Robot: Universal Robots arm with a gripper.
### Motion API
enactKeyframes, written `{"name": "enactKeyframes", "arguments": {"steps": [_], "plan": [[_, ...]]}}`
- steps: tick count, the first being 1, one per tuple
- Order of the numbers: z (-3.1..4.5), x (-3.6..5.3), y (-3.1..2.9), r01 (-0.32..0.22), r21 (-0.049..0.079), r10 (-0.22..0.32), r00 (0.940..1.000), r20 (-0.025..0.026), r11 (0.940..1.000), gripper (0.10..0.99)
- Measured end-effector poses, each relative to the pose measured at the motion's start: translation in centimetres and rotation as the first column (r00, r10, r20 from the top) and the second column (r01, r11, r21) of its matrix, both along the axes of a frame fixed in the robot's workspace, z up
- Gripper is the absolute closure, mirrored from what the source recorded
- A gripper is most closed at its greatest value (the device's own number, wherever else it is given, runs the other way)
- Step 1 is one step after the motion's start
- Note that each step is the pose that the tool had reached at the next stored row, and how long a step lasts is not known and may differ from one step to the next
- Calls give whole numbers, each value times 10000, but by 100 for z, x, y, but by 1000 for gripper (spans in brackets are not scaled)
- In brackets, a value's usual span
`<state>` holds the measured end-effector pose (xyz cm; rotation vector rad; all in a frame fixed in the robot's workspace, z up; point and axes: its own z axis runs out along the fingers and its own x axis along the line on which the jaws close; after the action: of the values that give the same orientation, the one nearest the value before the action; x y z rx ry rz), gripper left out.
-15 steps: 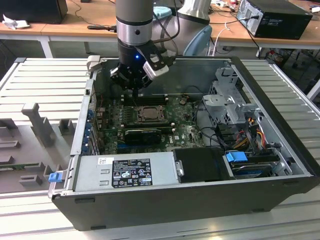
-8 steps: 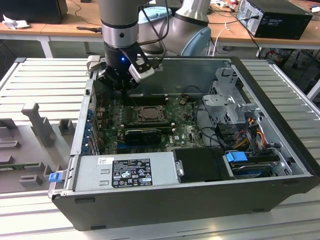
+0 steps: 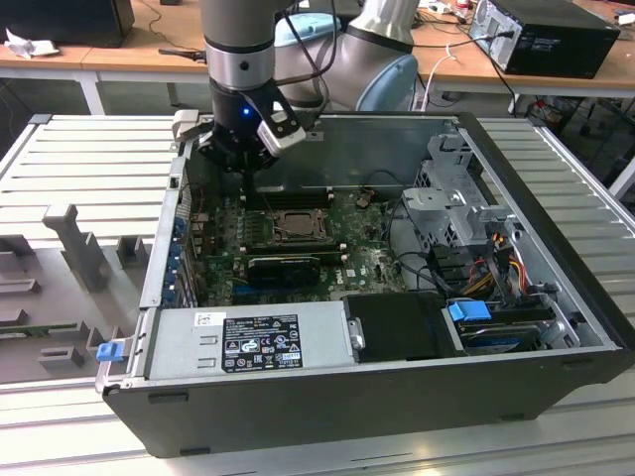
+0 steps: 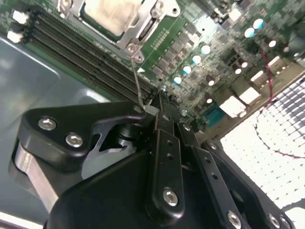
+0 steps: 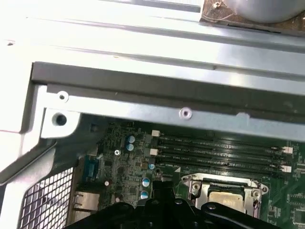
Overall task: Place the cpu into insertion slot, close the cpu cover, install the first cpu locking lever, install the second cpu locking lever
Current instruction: 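Install the first cpu locking lever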
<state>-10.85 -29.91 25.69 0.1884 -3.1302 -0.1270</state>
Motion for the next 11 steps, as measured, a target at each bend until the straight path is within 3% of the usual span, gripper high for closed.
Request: {"name": "enactKeyframes", "arguments": {"steps": [11], "plan": [[-21, 141, 5, 15, 1, -15, 10000, -14, 10000, 980]]}}
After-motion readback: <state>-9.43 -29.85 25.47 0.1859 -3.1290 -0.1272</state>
